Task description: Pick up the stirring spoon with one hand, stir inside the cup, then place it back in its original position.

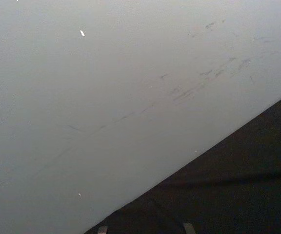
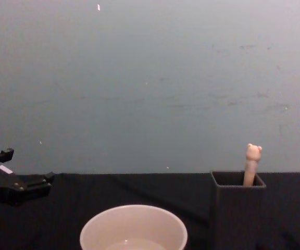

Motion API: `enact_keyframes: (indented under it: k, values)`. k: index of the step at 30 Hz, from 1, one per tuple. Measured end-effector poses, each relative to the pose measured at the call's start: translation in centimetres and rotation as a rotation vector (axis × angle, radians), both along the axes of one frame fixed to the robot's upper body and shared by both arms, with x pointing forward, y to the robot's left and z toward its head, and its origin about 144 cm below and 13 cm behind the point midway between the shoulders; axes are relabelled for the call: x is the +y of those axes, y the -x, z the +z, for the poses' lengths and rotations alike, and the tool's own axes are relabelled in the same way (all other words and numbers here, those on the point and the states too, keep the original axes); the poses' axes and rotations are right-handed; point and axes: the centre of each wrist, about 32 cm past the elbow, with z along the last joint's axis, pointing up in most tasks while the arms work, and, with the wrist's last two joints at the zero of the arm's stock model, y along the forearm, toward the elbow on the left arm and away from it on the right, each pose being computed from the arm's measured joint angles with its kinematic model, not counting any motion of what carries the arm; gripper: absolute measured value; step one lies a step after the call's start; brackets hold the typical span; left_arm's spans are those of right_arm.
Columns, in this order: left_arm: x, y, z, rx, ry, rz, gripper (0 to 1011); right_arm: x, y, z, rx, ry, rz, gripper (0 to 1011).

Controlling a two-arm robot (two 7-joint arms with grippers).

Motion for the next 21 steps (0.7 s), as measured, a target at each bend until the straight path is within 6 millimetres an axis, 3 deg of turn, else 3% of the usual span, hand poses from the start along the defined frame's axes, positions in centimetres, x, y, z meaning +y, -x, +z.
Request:
enact_keyframes:
  k: [21]
  values:
    - [0.0, 0.0, 0.0, 0.0, 0.0, 0.0, 1001, 0.0, 0.0, 0.0, 0.0, 0.0, 0.0, 1000]
